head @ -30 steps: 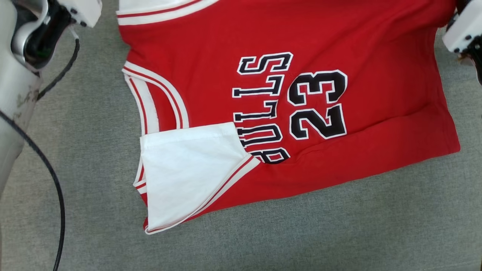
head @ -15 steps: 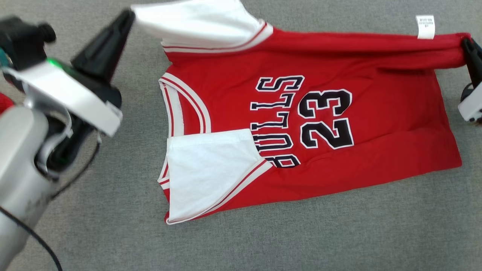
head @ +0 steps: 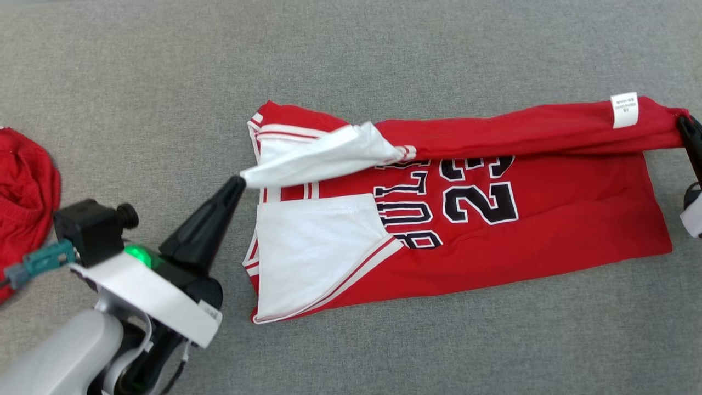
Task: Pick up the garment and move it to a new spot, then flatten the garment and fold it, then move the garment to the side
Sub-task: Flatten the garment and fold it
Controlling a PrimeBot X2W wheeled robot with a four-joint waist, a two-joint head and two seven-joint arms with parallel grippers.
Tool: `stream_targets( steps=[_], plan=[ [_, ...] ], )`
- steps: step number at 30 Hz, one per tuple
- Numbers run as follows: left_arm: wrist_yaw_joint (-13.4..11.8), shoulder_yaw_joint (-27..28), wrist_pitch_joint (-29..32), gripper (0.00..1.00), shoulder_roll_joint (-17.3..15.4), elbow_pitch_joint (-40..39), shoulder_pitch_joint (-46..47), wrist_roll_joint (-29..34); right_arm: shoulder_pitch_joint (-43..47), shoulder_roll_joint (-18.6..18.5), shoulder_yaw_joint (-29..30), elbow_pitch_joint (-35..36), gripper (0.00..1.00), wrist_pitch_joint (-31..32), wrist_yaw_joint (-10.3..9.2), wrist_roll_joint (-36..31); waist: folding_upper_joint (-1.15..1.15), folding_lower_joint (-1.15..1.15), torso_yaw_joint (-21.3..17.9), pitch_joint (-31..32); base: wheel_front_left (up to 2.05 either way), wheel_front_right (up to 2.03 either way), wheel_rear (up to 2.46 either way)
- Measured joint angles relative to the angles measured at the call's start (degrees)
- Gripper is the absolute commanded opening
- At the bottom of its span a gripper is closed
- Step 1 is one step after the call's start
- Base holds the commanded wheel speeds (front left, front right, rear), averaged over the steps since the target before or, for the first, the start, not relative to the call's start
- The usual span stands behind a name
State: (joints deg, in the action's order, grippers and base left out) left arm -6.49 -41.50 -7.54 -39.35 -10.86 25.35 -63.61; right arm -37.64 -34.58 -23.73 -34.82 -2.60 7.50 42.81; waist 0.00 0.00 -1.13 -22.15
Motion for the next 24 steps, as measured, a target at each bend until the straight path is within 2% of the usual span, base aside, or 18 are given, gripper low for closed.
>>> stream_targets(
  steps=[11,17,24],
  plan=[
    [-3.15,-0.07,-1.91,0.0,-0.8,-5.22,-8.16,-3.19,7.43,-0.82,2.44,3.92,0.0,0.03,0.0,1.0,0.0,0.0,0.4,-0.33,0.0,0.0,0.0],
    [-3.14,-0.56,-2.07,0.0,-0.77,-4.46,-9.62,-3.58,10.68,0.02,4.19,5.41,0.0,1.08,0.0,0.48,0.0,0.0,0.44,-0.83,0.0,0.0,0.0],
    [-3.1,-2.23,-1.65,0.0,1.25,-1.02,-10.53,-4.21,12.68,1.54,5.75,6.06,0.0,3.2,0.0,-0.49,0.0,0.0,0.2,-0.72,0.0,0.0,0.0]
  ],
)
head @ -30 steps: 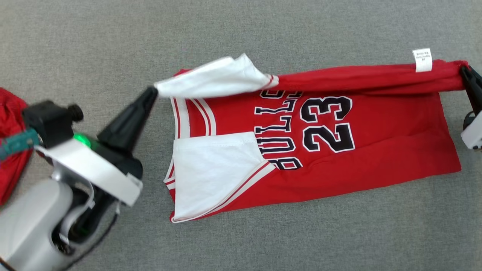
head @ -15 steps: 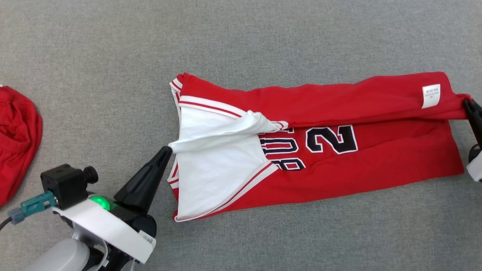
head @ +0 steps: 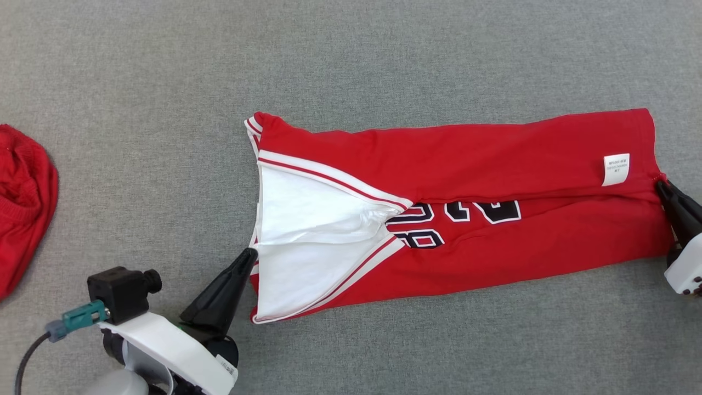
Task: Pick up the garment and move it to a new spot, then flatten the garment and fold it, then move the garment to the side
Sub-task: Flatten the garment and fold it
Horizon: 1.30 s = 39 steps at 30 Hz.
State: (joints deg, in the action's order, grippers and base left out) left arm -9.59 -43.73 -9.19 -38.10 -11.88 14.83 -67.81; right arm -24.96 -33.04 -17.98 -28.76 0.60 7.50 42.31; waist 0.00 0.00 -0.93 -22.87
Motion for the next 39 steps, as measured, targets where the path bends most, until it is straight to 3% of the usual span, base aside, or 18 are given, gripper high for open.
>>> stream_targets(
  steps=[4,6,7,8,9,16,21,28,39],
  plan=[
    [-0.01,-0.85,-0.86,0.0,1.27,2.88,-0.5,0.36,0.82,1.11,0.9,-0.66,0.0,1.2,0.0,-0.38,0.0,0.0,-0.18,0.38,0.0,0.0,0.0],
    [0.01,-1.3,-1.45,0.0,2.42,4.68,-0.51,0.76,1.29,1.86,1.21,-1.16,0.32,1.27,0.0,-0.51,0.0,0.0,-0.04,0.68,0.0,0.0,0.0],
    [0.01,-1.45,-1.75,0.06,3.31,5.61,-0.51,0.8,1.41,2.16,1.34,-1.27,0.42,1.4,0.0,-0.65,0.0,0.0,0.02,0.87,0.0,0.0,0.0],
    [-0.02,-1.44,-2.29,0.44,4.22,6.59,-0.51,1.03,1.48,2.44,1.51,-1.38,0.92,1.4,0.0,-1.08,0.0,0.0,0.08,1.12,0.0,0.0,0.0],
    [-0.08,-1.24,-2.82,1.0,4.94,7.53,-0.49,1.36,1.53,2.67,1.69,-1.4,1.0,1.13,0.0,-1.59,0.0,0.0,0.13,1.39,0.0,0.0,0.0],
    [-3.33,2.58,-5.55,1.0,8.84,11.68,-0.09,8.7,1.13,3.5,4.92,-1.41,1.0,-6.55,0.0,-9.31,0.0,0.0,0.48,4.55,0.0,0.0,0.0],
    [-5.36,10.88,-5.72,1.0,12.96,10.32,-2.43,17.42,1.09,7.76,5.84,0.65,1.0,-11.47,0.0,-16.22,0.0,0.0,0.5,8.11,0.0,0.0,0.0],
    [-4.6,18.93,-5.8,1.0,19.11,9.6,-9.57,27.76,5.13,14.93,7.2,4.11,1.0,-14.47,0.0,-22.05,0.0,0.0,0.51,14.03,0.0,0.0,0.0],
    [-2.0,24.18,-5.81,1.0,24.86,9.1,-18.39,37.13,16.2,23.09,10.58,8.34,1.0,-15.52,0.0,-28.28,0.0,0.0,0.62,23.07,0.0,0.0,0.0]
  ],
)
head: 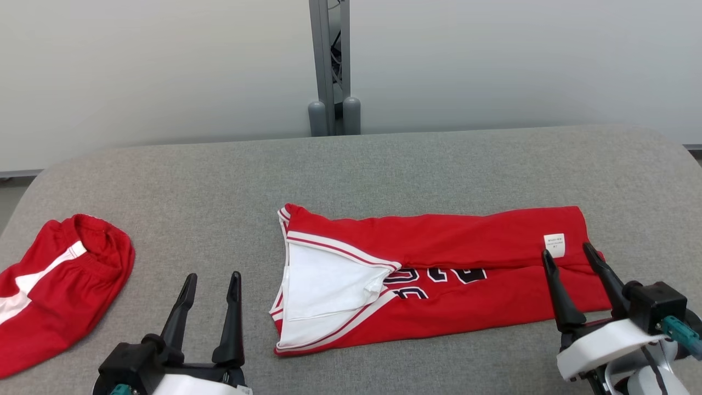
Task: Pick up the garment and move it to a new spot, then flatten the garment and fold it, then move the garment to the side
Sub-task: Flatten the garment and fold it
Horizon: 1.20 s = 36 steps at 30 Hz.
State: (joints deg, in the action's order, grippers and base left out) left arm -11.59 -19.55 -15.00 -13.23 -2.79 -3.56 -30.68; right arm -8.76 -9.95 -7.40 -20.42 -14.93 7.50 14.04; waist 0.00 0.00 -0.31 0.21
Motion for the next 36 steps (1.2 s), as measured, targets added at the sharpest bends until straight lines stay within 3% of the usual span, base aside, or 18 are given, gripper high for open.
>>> stream_targets(
  steps=[16,36],
  plan=[
    [4.81,5.27,0.0,1.0,6.28,1.87,-6.52,9.62,9.0,3.63,3.26,3.98,1.0,-0.05,0.0,-2.6,0.0,0.0,-0.31,3.91,0.0,0.0,0.0],
    [8.13,8.79,0.0,1.0,9.02,2.96,-6.53,12.91,7.25,3.86,4.75,0.7,1.0,-0.07,0.0,-2.44,0.0,0.0,0.73,1.78,0.0,0.0,0.0]
  ],
)
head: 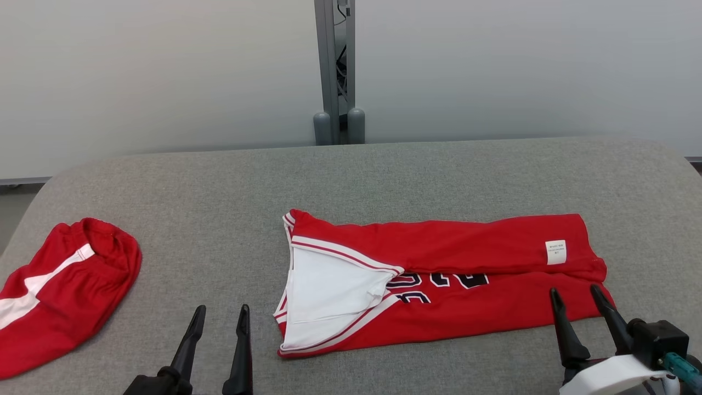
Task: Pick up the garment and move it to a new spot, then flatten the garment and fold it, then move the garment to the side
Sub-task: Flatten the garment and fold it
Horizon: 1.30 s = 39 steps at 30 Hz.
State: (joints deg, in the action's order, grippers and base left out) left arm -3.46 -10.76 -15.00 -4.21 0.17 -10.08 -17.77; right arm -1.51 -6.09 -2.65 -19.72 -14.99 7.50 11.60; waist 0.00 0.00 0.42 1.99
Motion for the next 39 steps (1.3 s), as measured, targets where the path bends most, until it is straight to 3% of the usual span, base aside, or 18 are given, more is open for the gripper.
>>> stream_targets(
  steps=[7,20,32,33,34,35,36,39],
  plan=[
    [1.4,-0.57,0.0,1.0,0.38,0.4,1.36,0.86,-7.55,0.97,4.65,-11.69,1.0,0.54,0.0,0.66,0.0,0.0,0.12,-1.97,0.0,0.0,0.0],
    [3.67,-2.04,0.0,1.0,0.37,1.57,6.26,2.13,-24.91,0.08,21.16,-34.3,1.0,4.27,0.0,-4.38,0.0,0.0,1.64,-9.24,0.0,0.0,0.0],
    [4.76,-2.49,0.0,1.0,0.31,2.57,8.89,2.76,-32.11,-0.62,30.03,-46.02,1.0,4.37,0.01,-12.23,0.0,0.0,2.91,-13.26,0.0,0.0,0.0],
    [4.86,-2.53,0.0,1.0,0.31,2.72,8.98,2.78,-32.34,-0.68,30.37,-46.67,0.87,4.47,0.01,-12.61,0.0,0.0,2.99,-13.16,0.0,0.0,0.0],
    [4.92,-2.55,0.0,1.0,0.31,2.83,9.03,3.02,-32.56,-0.74,30.72,-47.31,0.48,4.66,0.01,-13.02,0.0,0.0,3.08,-13.01,0.0,0.0,0.0],
    [4.94,-2.56,0.0,1.0,0.31,2.91,9.03,3.07,-32.75,-0.77,31.0,-47.81,0.37,4.9,0.01,-13.34,0.0,0.0,3.16,-12.84,0.0,0.0,0.0],
    [4.99,-2.59,0.01,1.0,0.31,3.04,9.03,3.07,-32.92,-0.78,31.31,-48.25,0.0,4.93,0.01,-13.6,0.0,0.0,3.25,-12.64,0.0,0.0,0.0],
    [5.0,-2.65,0.0,1.0,0.32,3.38,8.98,3.07,-32.93,-0.64,31.93,-49.14,0.0,4.37,0.09,-14.44,0.0,0.0,3.47,-11.82,0.0,0.0,0.0]
  ],
)
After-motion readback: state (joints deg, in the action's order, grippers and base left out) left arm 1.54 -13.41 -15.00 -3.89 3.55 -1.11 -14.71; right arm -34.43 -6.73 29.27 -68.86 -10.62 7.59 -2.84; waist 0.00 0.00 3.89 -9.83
